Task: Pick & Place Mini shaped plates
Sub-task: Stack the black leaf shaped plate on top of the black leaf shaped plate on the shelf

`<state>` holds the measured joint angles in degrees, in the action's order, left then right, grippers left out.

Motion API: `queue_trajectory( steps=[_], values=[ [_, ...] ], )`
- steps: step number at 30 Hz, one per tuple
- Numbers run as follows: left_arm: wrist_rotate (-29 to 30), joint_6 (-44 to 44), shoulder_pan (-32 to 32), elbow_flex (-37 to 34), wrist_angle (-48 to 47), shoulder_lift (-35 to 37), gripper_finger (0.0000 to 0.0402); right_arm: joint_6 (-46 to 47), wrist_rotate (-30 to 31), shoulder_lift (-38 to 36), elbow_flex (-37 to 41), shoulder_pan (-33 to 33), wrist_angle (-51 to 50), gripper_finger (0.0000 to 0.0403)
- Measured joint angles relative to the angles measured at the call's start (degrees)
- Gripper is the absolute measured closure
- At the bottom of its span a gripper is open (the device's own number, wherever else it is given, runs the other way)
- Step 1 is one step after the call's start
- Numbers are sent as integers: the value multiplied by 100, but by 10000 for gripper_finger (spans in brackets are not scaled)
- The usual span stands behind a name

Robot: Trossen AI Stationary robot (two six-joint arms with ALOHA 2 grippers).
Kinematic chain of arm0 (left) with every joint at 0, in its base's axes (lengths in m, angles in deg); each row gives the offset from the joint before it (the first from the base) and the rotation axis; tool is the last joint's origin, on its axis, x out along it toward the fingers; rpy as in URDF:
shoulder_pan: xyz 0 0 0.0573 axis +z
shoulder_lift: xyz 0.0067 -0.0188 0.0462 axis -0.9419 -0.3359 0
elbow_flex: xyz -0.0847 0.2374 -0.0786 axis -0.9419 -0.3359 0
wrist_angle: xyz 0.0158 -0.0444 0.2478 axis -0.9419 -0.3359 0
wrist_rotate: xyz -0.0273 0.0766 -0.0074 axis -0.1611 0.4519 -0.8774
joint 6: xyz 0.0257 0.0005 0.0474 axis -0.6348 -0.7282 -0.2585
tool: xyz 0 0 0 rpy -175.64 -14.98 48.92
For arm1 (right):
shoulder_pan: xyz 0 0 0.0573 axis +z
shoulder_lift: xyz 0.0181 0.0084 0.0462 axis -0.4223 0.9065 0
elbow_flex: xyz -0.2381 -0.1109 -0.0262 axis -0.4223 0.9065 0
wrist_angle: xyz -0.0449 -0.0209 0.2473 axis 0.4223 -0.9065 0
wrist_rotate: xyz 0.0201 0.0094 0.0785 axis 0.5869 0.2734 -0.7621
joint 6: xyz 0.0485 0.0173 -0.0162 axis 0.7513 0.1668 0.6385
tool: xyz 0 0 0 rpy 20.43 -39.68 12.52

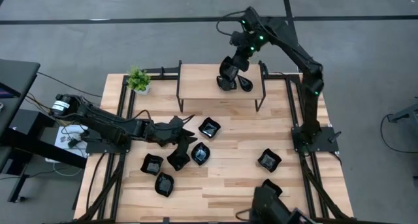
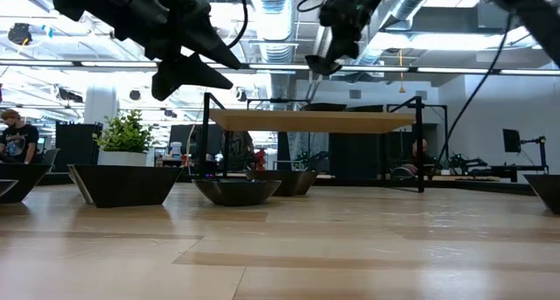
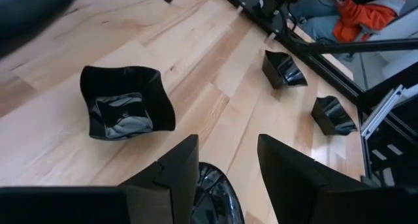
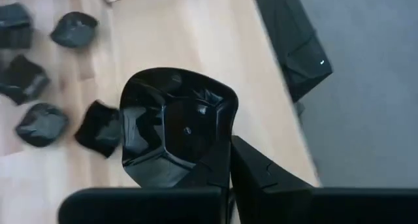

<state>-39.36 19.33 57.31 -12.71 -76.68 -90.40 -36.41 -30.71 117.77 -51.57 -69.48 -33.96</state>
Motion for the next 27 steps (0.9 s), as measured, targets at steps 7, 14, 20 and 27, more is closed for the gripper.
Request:
queue_trajectory(
  steps=[7, 14, 20, 27],
  values=[
    [101, 144, 0, 0, 94, 0, 243, -712, -142, 256, -29, -296, -260, 403],
    [163, 178, 0, -2, 123, -2, 243, -1009, -335, 347, -26, -333, -401, 403],
    [244, 241, 0, -2, 155, -2, 243, -1203, -448, 351, -26, -186, -431, 403],
    [252, 302, 0, -2, 175, -2, 243, -1411, -448, 351, -24, 157, -424, 403]
  ],
)
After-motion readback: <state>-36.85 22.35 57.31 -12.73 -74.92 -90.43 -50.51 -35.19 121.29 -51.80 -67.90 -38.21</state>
